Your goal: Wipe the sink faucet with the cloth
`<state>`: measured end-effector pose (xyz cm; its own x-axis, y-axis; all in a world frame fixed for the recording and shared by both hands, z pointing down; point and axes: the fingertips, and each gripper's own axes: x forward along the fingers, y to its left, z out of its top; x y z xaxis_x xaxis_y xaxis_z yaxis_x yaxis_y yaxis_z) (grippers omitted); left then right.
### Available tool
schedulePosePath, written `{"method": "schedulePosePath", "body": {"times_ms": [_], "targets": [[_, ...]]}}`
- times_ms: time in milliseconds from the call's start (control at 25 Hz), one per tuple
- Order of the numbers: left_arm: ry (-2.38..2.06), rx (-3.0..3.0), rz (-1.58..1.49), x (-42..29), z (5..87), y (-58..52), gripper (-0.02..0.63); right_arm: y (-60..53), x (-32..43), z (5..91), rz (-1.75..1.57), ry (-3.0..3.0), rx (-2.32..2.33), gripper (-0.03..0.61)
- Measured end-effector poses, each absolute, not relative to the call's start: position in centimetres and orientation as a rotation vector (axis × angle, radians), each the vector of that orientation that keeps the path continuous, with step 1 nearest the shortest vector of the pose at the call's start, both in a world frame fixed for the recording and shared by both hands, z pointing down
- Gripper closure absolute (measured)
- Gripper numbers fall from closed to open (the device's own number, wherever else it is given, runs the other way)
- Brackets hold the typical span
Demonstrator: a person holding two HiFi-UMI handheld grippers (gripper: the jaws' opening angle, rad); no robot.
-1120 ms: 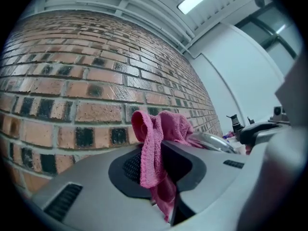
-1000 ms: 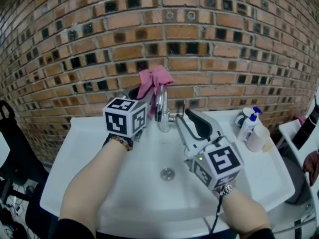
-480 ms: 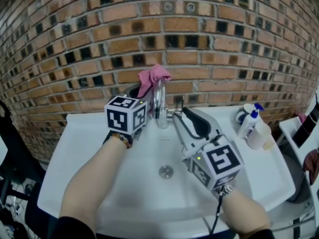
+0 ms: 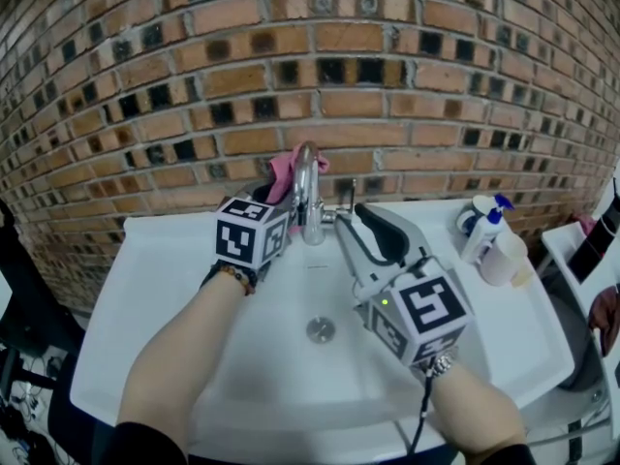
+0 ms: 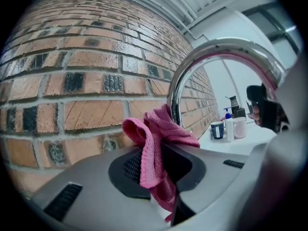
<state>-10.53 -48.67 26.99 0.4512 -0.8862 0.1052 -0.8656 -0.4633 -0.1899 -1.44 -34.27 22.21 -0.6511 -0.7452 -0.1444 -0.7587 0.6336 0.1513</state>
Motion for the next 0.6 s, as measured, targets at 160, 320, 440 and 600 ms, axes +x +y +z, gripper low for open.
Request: {"method": "schedulePosePath", "body": {"times_ms": [160,320,440,600], "targets": [[1.567,-2.574,-0.313,-10.7,28.0,-48.6,0.549,-34.4,-1.5,22.3,0.303,2.781,-1.289,0.453],[1.566,-2.552,-0.336,-10.8,28.6,-48.4,0.549,-34.6,-1.2,22.6,0.306,2.78,-1.295,0.453],[1.577,-2.549,-0.342,-11.0,29.0,-48.2,0.549,-34.6,-1.2,22.8,0.297,2.787,-1.3,0.453],[1.598,-2.553,-0.349,-11.6,29.6,-47.9,0.549,-34.6,-1.3,22.9,0.295,2.787,-1.303,0.453]]}}
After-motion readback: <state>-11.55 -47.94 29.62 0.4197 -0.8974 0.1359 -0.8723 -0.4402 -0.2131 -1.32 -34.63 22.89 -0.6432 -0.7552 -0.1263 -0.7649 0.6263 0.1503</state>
